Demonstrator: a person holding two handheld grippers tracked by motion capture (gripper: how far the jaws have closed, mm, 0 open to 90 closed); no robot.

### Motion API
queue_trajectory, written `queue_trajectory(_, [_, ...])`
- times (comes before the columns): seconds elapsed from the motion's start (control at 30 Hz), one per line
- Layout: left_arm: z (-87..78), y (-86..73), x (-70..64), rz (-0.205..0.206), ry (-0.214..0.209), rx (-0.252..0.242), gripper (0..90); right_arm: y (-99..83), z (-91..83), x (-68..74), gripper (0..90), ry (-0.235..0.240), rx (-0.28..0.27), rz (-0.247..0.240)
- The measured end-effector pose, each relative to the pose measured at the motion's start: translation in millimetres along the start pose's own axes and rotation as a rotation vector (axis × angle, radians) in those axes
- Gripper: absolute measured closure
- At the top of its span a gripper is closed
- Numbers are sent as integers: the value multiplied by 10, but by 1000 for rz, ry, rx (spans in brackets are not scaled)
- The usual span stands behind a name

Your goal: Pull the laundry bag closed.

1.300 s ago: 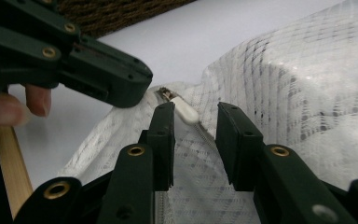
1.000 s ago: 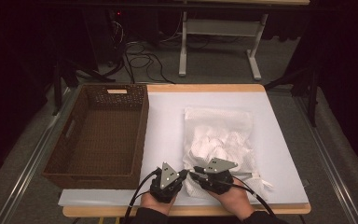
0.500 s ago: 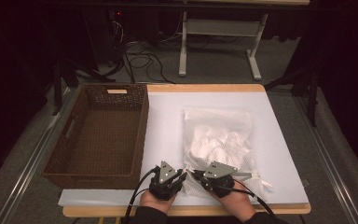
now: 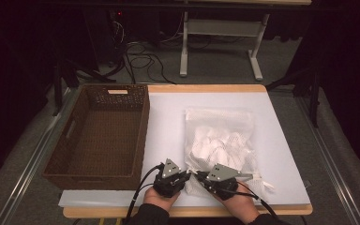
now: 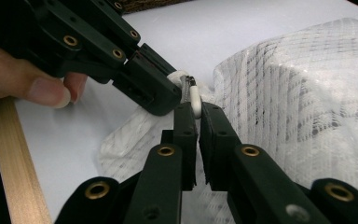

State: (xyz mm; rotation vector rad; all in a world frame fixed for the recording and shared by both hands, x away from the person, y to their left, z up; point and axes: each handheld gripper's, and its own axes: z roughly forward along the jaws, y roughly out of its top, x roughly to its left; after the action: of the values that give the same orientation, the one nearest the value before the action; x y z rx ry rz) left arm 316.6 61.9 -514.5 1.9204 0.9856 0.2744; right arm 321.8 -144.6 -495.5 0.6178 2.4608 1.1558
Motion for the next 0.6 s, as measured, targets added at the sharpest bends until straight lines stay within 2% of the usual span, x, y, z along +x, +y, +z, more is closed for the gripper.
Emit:
queue_trajectory(0.13, [-27, -1, -11, 19, 28, -19, 876, -9, -50, -11, 832, 5, -13, 13])
queue_trajectory(0.2, [-38, -3, -20, 20, 34, -32, 877, -16, -92, -23, 809, 23, -27, 37])
queue_trajectory(0.33, [-50, -14, -73, 72, 54, -38, 878, -32, -125, -62, 774, 51, -41, 101])
queue_trajectory(0.47, [-87, -22, -117, 122, 60, -73, 878, -64, -94, -120, 763, 70, -34, 158])
queue_trajectory(0.5, [-87, -22, -117, 122, 60, -73, 878, -73, -86, -135, 757, 83, -35, 179])
queue_trajectory(0.53, [-97, -26, -156, 166, 75, -84, 878, -82, -82, -159, 754, 99, -36, 199])
queue_trajectory(0.6, [-87, -29, -188, 194, 81, -82, 879, -84, -79, -175, 754, 108, -41, 215])
